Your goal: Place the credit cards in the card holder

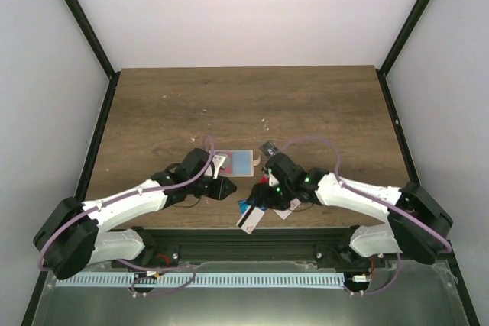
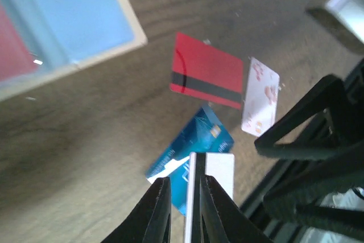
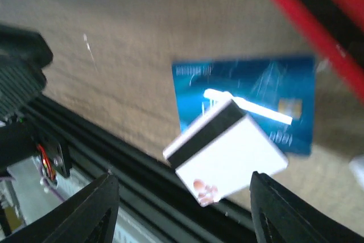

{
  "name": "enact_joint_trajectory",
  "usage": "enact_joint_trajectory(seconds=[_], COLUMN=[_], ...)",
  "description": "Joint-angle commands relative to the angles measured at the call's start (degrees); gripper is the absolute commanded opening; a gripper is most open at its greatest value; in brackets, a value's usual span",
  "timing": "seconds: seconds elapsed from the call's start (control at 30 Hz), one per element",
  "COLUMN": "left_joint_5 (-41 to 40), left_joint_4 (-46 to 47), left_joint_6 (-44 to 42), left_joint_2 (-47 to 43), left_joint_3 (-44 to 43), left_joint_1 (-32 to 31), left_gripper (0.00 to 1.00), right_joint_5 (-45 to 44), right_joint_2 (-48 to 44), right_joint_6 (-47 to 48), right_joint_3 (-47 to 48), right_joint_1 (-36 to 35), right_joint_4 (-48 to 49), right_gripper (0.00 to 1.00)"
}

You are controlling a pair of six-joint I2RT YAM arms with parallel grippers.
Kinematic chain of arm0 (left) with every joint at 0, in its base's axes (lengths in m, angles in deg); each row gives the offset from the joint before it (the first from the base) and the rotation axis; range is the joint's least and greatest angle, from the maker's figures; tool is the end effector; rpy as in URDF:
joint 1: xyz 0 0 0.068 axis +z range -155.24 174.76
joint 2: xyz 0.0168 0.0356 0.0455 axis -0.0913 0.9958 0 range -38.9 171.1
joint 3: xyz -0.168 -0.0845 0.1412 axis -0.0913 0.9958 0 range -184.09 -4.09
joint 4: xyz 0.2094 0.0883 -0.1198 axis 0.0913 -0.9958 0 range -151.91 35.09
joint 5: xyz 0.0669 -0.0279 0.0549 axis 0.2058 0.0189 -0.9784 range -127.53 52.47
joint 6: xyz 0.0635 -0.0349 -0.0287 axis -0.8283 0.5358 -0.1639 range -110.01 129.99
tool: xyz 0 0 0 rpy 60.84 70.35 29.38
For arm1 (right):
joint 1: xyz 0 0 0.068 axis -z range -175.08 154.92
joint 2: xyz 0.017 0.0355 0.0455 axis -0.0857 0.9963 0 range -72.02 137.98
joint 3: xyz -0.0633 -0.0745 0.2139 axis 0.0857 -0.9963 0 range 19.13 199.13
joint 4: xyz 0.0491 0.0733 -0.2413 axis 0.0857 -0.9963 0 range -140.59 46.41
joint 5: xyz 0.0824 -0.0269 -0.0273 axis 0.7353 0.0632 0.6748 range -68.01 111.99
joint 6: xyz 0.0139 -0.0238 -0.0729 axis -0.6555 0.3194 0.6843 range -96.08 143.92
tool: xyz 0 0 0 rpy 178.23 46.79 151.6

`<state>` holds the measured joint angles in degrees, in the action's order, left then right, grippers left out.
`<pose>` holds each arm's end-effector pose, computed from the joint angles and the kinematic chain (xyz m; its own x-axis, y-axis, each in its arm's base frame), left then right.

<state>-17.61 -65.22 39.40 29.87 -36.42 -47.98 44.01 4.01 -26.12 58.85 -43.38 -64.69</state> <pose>0.1763 -0.1938 0.1293 -0.8635 0.1693 -0.4751 0.4425 0.7062 -0.5527 0.1594 0.2166 0.1235 -0.9935 -0.0468 -0.1037 -0.1011 0.7814 0.6158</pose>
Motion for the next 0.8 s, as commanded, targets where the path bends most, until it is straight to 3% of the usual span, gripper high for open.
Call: enact_joint_trajectory(seconds=[0.0, 0.37, 0.77], left_joint_5=[3.15, 2.25, 1.13], left_joint_4=[1.94, 4.51, 7.18], left_joint_6=[-0.08, 1.67, 4.45], left_joint_2=[1.44, 5.71, 11.57], left_joint_3=[0.61, 2.89, 3.72], left_joint_1=[-3.26, -8.41, -13.49], left_gripper=[0.17, 0.17, 0.17], right_joint_5=[-1.46, -10.49, -15.02], right_joint_2=[-4.86, -7.95, -1.92], right_joint_6=[-11.84, -30.46, -36.79], right_joint_3=[-6.03, -15.58, -20.93], right_joint_1=[-6.44, -18.38, -19.91], right_joint_4=[1.74, 14.30, 29.24], right_gripper=[0.65, 0.63, 0.54])
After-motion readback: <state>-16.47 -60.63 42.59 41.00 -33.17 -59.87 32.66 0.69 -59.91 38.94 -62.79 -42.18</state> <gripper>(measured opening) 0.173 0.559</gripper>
